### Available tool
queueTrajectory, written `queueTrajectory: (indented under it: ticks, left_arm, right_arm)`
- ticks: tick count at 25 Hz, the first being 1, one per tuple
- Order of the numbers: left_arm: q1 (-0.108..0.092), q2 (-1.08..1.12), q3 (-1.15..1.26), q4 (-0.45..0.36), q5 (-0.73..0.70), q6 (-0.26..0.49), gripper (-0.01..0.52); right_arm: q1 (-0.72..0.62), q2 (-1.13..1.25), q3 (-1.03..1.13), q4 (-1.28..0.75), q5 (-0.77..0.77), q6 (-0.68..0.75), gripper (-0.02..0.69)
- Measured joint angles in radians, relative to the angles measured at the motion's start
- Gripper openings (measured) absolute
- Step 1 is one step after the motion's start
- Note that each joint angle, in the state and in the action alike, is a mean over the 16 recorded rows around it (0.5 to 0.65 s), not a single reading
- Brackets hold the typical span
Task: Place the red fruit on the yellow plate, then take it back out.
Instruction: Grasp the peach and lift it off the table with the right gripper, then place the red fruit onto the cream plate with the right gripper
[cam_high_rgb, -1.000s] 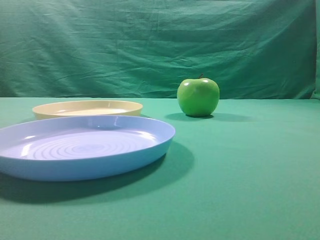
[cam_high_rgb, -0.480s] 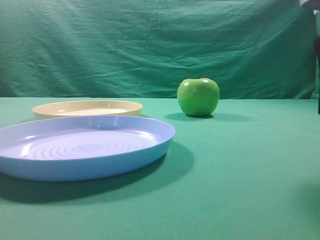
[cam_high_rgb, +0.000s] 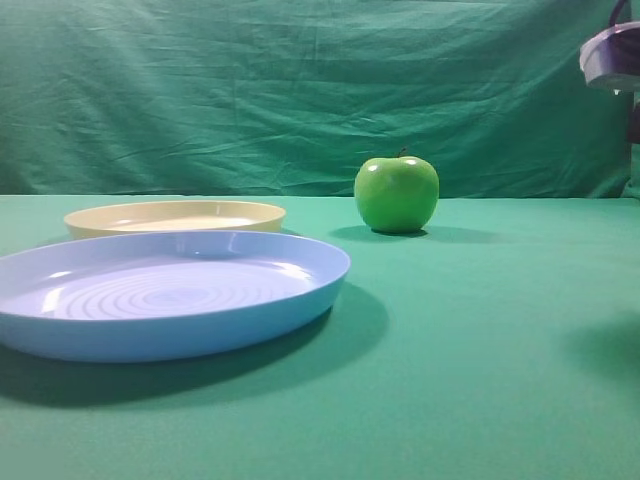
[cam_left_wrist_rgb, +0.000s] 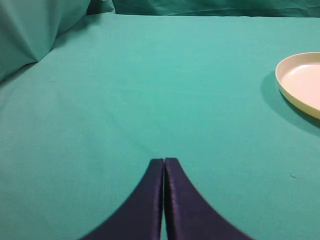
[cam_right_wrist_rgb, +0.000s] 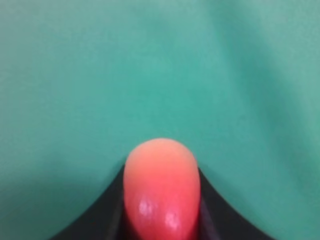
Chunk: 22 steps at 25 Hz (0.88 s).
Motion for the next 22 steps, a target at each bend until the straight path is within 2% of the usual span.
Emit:
queueTrajectory:
  ticks: [6, 13, 22]
  left_arm:
    - [0.0, 0.0, 0.0, 0.0, 0.0, 0.0, 0.0]
    - [0.0, 0.0, 0.0, 0.0, 0.0, 0.0, 0.0]
    - [0.0, 0.0, 0.0, 0.0, 0.0, -0.001, 0.0]
  right_arm:
    - [0.028, 0.016, -0.228, 0.148, 0.036, -0.13, 0.208]
    - [0.134, 0.114, -0.493, 0.288, -0.019, -0.292, 0.204]
    - [0.314, 0.409, -0.816, 0.258, -0.061, -0.362, 0.204]
